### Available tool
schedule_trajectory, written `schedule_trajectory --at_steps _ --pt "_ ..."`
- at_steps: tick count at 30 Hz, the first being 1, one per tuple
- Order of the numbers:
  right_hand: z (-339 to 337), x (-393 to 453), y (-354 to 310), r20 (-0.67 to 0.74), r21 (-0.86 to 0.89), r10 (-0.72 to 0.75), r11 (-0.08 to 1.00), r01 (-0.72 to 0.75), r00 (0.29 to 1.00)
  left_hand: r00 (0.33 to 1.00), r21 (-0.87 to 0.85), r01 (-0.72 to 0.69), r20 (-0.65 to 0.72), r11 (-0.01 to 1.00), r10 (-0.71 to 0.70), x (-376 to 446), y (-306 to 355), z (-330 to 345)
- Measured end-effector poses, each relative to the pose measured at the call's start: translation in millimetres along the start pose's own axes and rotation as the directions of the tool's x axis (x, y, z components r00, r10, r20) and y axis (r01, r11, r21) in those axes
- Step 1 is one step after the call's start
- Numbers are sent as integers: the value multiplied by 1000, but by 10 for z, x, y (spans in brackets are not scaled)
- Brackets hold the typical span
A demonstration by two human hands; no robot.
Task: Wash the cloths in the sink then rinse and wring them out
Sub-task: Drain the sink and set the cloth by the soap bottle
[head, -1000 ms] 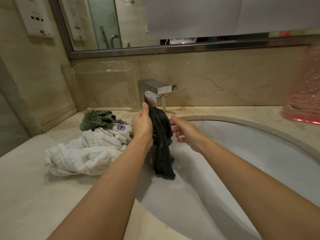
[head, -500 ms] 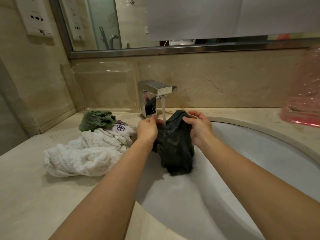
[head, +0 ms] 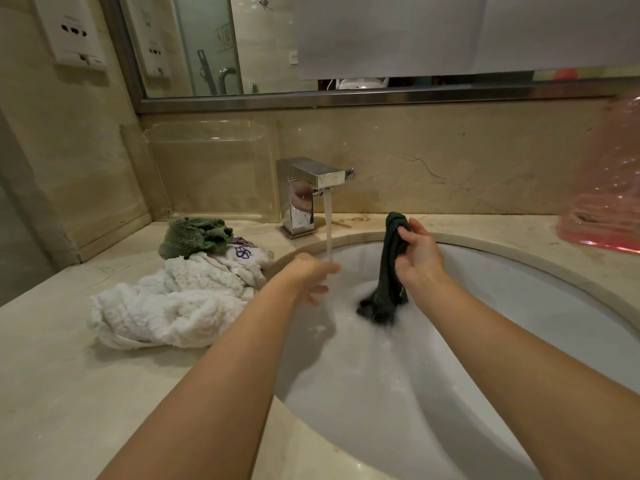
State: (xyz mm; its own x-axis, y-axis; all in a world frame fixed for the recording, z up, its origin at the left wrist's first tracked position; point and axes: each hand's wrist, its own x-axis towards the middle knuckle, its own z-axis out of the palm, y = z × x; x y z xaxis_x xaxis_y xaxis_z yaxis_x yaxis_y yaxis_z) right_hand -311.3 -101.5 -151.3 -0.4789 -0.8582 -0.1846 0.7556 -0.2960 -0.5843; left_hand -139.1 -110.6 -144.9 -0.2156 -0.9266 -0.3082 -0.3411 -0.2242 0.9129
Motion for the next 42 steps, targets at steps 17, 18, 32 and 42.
schedule_trajectory --at_steps 17,18,32,42 --pt "47 -107 -12 186 71 40 996 -54 982 999 206 -34 -13 978 37 -37 -4 10" --pt "53 -98 -21 176 85 32 995 -48 984 999 157 -39 -30 987 44 -43 2 10" --pt "-77 80 -89 -5 145 -36 989 36 999 1000 -316 7 -26 949 -16 -83 92 -8" --pt "-142 115 -109 -38 153 -41 987 46 998 981 -399 -159 -167 903 99 -45 71 -5"
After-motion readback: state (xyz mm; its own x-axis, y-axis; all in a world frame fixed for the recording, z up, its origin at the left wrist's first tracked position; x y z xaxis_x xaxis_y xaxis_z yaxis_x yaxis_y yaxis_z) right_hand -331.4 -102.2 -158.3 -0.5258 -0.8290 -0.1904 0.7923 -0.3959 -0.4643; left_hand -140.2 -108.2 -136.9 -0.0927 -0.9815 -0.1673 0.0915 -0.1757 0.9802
